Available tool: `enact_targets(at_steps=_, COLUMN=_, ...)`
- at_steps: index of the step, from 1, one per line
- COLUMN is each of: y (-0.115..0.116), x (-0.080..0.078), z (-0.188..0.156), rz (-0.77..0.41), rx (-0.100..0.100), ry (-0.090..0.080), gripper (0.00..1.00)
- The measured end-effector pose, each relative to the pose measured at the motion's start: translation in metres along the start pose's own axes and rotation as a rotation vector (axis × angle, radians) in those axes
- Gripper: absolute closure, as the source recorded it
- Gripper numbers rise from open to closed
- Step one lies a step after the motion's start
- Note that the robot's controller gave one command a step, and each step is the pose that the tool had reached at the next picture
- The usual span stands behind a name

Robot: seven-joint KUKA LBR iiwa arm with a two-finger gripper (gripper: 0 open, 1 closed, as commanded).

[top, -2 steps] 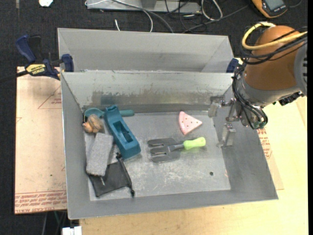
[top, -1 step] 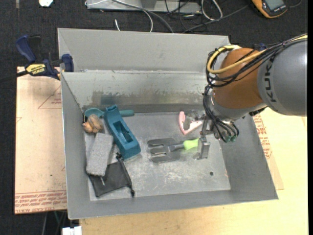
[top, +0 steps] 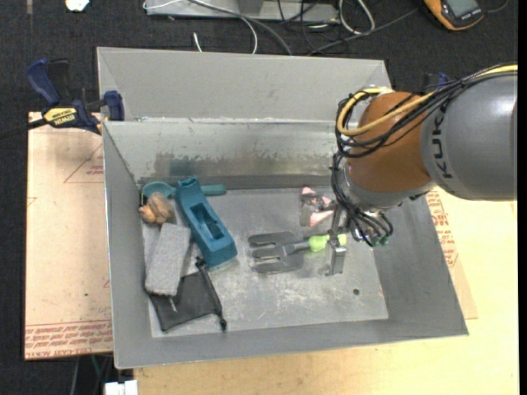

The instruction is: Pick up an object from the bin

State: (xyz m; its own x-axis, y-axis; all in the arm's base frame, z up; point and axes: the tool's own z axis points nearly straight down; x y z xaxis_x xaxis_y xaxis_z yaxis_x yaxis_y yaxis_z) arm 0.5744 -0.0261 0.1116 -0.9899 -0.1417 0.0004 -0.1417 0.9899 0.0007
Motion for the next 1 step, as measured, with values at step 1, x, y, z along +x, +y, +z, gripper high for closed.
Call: enact_targets(at_steps=1, y=0.039, x=-0.0217, z=-0.0188, rz=-0.115, rx=-0.003, ry=-0.003, gripper=0.0)
